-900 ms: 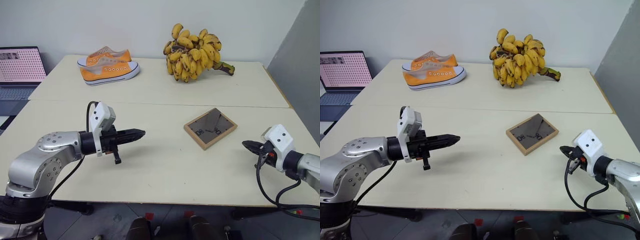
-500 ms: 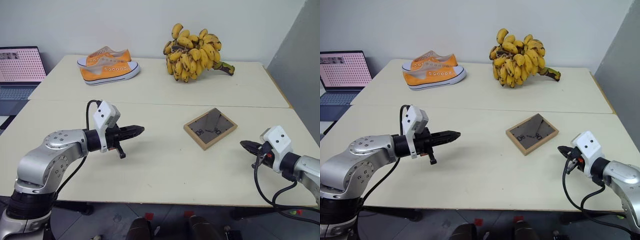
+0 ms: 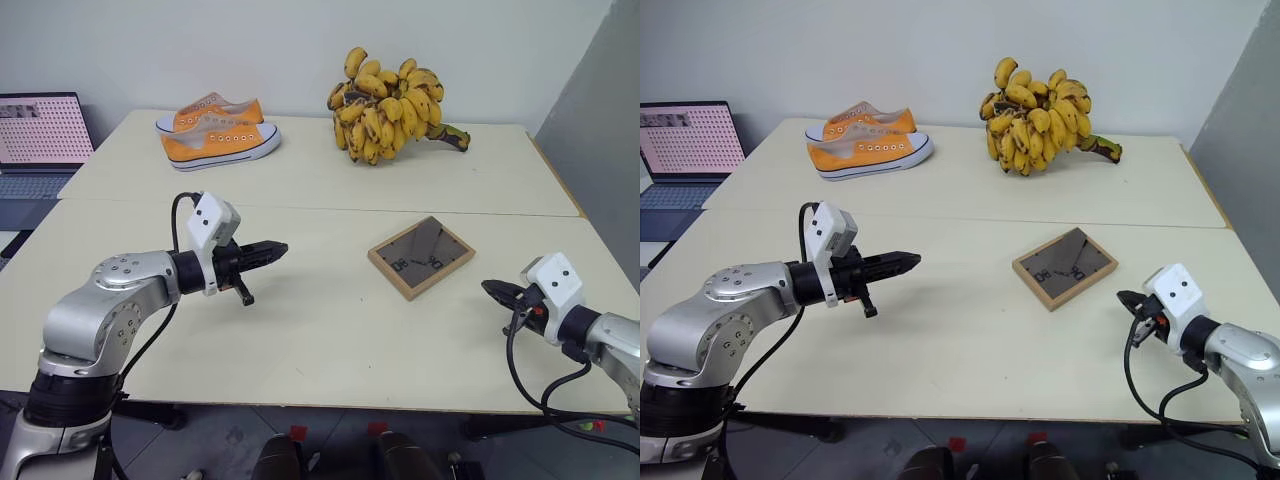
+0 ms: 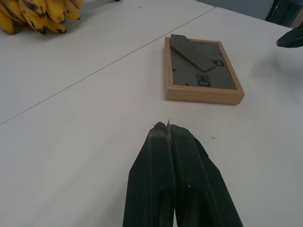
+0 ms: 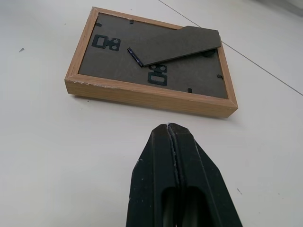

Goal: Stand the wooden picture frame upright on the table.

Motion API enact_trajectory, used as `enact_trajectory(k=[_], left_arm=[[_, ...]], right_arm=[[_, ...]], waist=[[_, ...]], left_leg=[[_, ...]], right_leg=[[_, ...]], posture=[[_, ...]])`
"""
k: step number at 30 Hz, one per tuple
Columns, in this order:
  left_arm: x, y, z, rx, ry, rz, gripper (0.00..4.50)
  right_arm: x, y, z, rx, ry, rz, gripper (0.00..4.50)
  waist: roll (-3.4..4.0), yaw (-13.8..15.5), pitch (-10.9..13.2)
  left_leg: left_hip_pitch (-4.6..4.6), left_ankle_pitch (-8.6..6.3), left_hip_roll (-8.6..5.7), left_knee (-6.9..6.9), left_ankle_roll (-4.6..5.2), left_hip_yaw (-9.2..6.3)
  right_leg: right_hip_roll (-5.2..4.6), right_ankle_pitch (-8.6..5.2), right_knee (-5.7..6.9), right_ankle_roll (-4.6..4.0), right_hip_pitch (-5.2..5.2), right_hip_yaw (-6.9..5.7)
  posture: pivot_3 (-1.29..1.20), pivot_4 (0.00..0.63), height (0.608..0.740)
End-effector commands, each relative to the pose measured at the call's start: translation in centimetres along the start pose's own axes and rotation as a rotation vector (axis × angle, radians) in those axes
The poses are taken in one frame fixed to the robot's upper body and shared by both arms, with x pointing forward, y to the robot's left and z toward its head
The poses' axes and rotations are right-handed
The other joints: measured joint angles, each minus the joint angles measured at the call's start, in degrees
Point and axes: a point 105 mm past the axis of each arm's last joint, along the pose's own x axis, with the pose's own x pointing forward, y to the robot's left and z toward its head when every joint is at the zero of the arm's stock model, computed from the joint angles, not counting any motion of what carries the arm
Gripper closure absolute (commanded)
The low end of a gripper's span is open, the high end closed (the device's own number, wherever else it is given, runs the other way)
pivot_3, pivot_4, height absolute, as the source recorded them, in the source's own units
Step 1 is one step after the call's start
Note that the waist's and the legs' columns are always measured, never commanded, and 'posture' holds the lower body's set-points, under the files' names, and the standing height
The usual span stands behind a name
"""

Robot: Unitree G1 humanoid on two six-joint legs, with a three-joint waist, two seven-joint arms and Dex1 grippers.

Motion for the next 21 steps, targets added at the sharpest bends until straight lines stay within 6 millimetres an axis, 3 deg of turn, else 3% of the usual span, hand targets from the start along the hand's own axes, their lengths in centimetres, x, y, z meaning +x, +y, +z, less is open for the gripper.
enact_trajectory(k=[1, 7, 10, 14, 18, 21], left_arm=[[0.4, 0.4, 1.2, 0.042, -0.040, 0.009, 4.46], [2.2, 1.2, 0.6, 0.014, -0.053, 0.019, 4.46], [6.0, 3.6, -1.4, -0.017, -0.022, 0.082, 4.46], [9.9, 5.5, -1.9, 0.008, -0.008, 0.113, 4.46], [13.0, 5.7, -1.1, 0.032, -0.022, 0.106, 4.46], [15.1, 4.8, -0.6, 0.062, -0.020, 0.077, 4.46]], right_arm=[[-0.1, -0.2, 0.7, -0.025, -0.036, -0.034, 4.50], [0.5, -0.3, 0.5, -0.007, -0.037, -0.066, 4.50], [2.2, -0.9, -1.1, -0.003, 0.005, -0.152, 4.50], [3.9, -1.4, -1.2, -0.011, 0.000, -0.227, 4.50], [4.5, -1.6, -1.0, -0.011, -0.006, -0.278, 4.50], [4.5, -1.6, -0.7, -0.001, -0.014, -0.309, 4.50]], waist=[[0.00, 0.1, 0.0], [0.02, 0.2, 0.0], [0.03, 0.3, 0.0], [0.01, 1.1, 0.0], [0.01, 1.2, 0.0], [0.01, 1.3, 0.0]], left_leg=[[0.00, 0.00, 0.00, 0.00, 0.00, -0.03], [-0.02, 0.01, -0.01, 0.02, -0.01, -0.22], [-0.01, 0.01, -0.03, 0.08, 0.00, -0.32], [0.02, 0.04, -0.13, 0.18, 0.02, -0.48], [-0.10, 0.04, -0.14, 0.12, 0.03, -0.50], [-0.14, 0.03, -0.15, 0.04, 0.03, -0.56]], right_leg=[[0.00, 0.00, 0.00, 0.00, 0.01, -0.03], [0.00, 0.00, 0.04, -0.02, 0.08, -0.24], [0.00, 0.00, 0.06, -0.02, 0.16, -0.35], [-0.01, 0.03, 0.02, 0.02, 0.30, -0.46], [-0.01, 0.02, 0.03, -0.03, 0.20, -0.48], [-0.01, -0.02, 0.04, -0.09, 0.17, -0.52]], posture=[[0.00, 0.150, 0.740], [0.00, 0.150, 0.740], [0.00, 0.150, 0.740], [0.00, 0.150, 0.740], [0.00, 0.150, 0.740], [0.00, 0.150, 0.740]])
